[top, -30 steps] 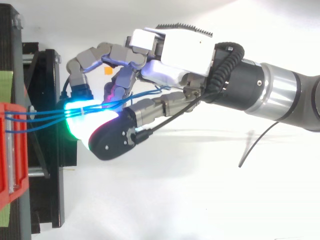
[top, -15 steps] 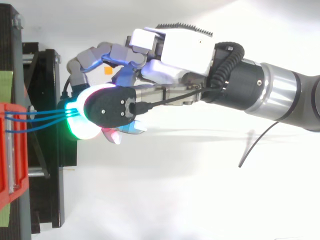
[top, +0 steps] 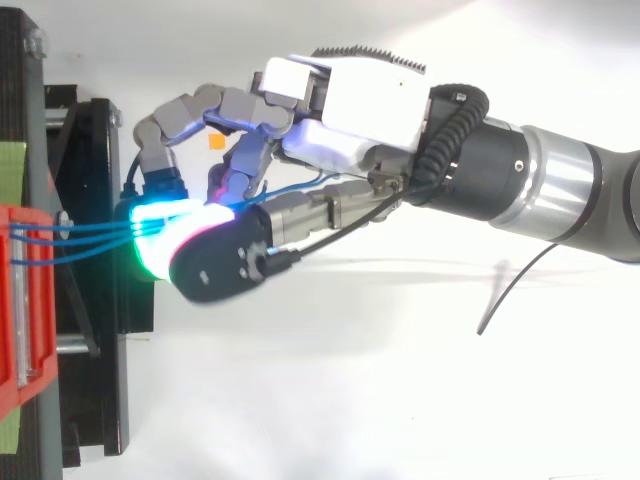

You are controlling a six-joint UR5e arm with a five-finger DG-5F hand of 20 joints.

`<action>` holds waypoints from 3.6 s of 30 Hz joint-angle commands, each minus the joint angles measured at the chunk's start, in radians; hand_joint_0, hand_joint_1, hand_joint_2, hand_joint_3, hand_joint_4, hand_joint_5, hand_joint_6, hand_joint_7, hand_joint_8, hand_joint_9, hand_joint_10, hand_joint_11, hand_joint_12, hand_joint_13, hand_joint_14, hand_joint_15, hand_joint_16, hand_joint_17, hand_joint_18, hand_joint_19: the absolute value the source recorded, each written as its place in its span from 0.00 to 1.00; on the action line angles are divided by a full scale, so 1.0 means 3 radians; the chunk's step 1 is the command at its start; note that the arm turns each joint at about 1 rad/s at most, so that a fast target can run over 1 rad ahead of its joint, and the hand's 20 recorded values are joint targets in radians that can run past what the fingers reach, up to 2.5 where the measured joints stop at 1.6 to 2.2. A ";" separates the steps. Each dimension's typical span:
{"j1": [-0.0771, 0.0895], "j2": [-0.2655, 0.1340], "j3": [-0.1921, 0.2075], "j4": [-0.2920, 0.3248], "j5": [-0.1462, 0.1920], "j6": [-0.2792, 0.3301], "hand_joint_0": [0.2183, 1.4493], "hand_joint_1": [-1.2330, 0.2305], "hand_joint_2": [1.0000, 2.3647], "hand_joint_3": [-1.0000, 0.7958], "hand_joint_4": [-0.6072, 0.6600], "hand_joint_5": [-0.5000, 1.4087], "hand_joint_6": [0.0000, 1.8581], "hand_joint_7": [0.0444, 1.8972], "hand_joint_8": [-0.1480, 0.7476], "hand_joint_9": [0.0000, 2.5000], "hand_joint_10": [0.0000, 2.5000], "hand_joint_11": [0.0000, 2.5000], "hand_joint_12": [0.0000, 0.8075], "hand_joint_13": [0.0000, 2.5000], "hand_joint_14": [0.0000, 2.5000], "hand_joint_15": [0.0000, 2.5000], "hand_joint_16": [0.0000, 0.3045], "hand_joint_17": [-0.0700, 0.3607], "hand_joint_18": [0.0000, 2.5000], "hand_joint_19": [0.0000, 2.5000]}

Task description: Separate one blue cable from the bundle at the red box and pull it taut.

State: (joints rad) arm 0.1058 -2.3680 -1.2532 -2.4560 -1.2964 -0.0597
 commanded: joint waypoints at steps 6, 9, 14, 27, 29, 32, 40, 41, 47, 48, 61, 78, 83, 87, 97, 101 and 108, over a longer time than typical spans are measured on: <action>-0.0005 -0.0002 0.0000 0.0000 -0.0004 0.0005 0.34 0.27 0.00 0.28 0.51 0.17 0.47 0.63 0.46 0.55 0.01 0.70 0.44 0.46 0.01 0.42 0.17 0.44 0.35 0.33; -0.0005 -0.0002 0.0000 0.0000 -0.0004 0.0005 0.25 0.31 0.00 0.28 0.53 0.17 0.47 0.62 0.49 0.57 0.01 0.69 0.47 0.47 0.01 0.42 0.18 0.46 0.36 0.34; -0.0005 -0.0002 0.0000 0.0000 -0.0004 -0.0001 0.21 0.49 0.00 0.28 0.54 0.18 0.46 0.61 0.51 0.60 0.01 0.69 0.50 0.50 0.01 0.42 0.20 0.48 0.40 0.34; 0.0000 -0.0002 0.0000 0.0000 0.0001 -0.0001 0.31 0.38 0.01 0.46 0.50 0.18 0.46 0.67 0.49 0.60 0.01 0.70 0.48 0.50 0.01 0.42 0.19 0.46 0.39 0.35; 0.0000 -0.0002 0.0000 0.0000 0.0001 -0.0001 0.33 0.32 0.02 0.51 0.50 0.18 0.46 0.70 0.49 0.59 0.01 0.70 0.46 0.49 0.01 0.43 0.18 0.45 0.38 0.35; 0.0000 -0.0002 0.0000 0.0000 0.0001 -0.0001 0.35 0.28 0.02 0.52 0.45 0.17 0.47 0.70 0.47 0.57 0.01 0.71 0.46 0.47 0.01 0.42 0.18 0.45 0.36 0.35; 0.0000 -0.0002 0.0000 0.0000 0.0001 -0.0001 0.46 0.22 0.00 0.28 0.44 0.16 0.48 0.69 0.45 0.54 0.01 0.70 0.44 0.45 0.01 0.41 0.17 0.44 0.34 0.32; 0.0000 -0.0002 0.0000 0.0000 0.0001 -0.0001 0.45 0.22 0.00 0.28 0.44 0.16 0.48 0.69 0.44 0.54 0.01 0.70 0.44 0.45 0.01 0.41 0.17 0.44 0.34 0.32; 0.0000 -0.0002 0.0000 0.0000 0.0001 -0.0001 0.28 0.25 0.00 0.28 0.50 0.17 0.48 0.64 0.47 0.55 0.01 0.70 0.45 0.45 0.01 0.42 0.18 0.44 0.35 0.33; 0.0000 -0.0002 0.0000 0.0000 0.0001 -0.0001 0.24 0.27 0.00 0.28 0.51 0.17 0.48 0.64 0.49 0.56 0.01 0.70 0.47 0.46 0.01 0.42 0.19 0.46 0.36 0.33; 0.0000 0.0004 0.0000 0.0000 0.0001 -0.0001 0.34 0.53 0.01 0.33 0.50 0.18 0.45 0.64 0.46 0.59 0.01 0.70 0.45 0.49 0.01 0.42 0.18 0.44 0.37 0.36; 0.0000 -0.0002 0.0000 0.0000 0.0001 -0.0006 0.36 0.26 0.01 0.42 0.46 0.16 0.47 0.65 0.45 0.53 0.01 0.70 0.45 0.45 0.01 0.42 0.18 0.44 0.35 0.35; 0.0000 -0.0002 0.0000 0.0000 0.0001 -0.0006 0.41 0.25 0.00 0.28 0.46 0.16 0.47 0.63 0.44 0.53 0.01 0.70 0.44 0.45 0.01 0.42 0.17 0.44 0.34 0.33; 0.0000 -0.0002 0.0000 0.0000 0.0001 -0.0006 0.41 0.26 0.00 0.28 0.46 0.16 0.47 0.62 0.44 0.53 0.01 0.70 0.43 0.45 0.01 0.42 0.17 0.44 0.34 0.33; 0.0000 -0.0002 0.0000 0.0000 0.0001 -0.0006 0.42 0.27 0.00 0.28 0.38 0.17 0.47 0.66 0.44 0.55 0.01 0.71 0.43 0.46 0.01 0.42 0.17 0.43 0.35 0.33; 0.0000 -0.0002 0.0000 0.0000 0.0001 -0.0001 0.46 0.24 0.00 0.31 0.35 0.17 0.47 0.77 0.43 0.55 0.01 0.71 0.43 0.46 0.01 0.41 0.17 0.43 0.34 0.33; 0.0000 -0.0002 0.0000 0.0000 0.0001 -0.0006 0.33 0.34 0.01 0.40 0.41 0.18 0.47 0.69 0.44 0.56 0.01 0.68 0.45 0.46 0.01 0.42 0.17 0.43 0.35 0.36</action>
State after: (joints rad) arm 0.1058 -2.3677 -1.2533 -2.4559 -1.2962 -0.0603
